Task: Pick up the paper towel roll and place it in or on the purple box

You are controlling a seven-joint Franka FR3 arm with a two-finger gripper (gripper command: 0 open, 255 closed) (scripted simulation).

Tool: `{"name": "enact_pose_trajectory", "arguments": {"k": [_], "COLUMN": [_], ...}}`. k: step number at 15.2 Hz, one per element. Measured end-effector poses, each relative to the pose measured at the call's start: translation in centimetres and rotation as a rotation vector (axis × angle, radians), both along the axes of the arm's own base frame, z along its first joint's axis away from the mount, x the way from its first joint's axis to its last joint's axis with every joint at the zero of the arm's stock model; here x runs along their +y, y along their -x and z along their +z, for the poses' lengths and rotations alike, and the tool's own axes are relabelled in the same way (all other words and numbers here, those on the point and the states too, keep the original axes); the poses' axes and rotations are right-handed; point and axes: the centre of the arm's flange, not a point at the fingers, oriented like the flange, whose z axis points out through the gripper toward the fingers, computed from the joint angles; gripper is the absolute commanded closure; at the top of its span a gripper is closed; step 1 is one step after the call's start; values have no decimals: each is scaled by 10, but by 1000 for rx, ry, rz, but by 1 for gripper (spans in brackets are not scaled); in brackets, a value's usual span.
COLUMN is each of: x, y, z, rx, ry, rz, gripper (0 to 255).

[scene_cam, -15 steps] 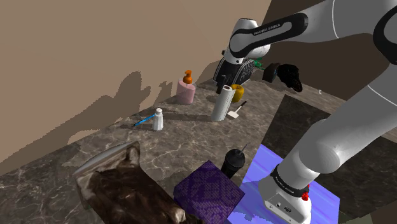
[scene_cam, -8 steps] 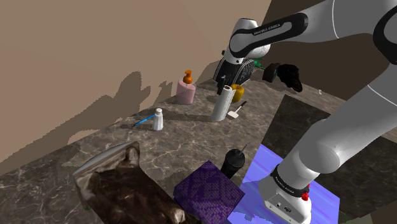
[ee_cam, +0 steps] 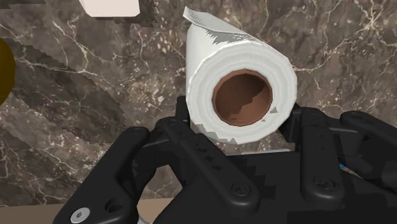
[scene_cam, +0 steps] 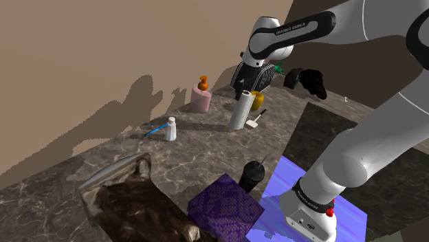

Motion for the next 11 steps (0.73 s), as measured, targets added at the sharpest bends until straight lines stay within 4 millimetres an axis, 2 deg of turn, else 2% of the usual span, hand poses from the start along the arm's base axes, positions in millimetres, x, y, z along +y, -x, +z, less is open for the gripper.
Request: {"name": "enact_pose_trajectory", "arguments": {"k": [11], "x": [-1], "y": [1], "z": [58], "rx": [0], "ry": [0], "rz": [0], "gripper": [255]}}
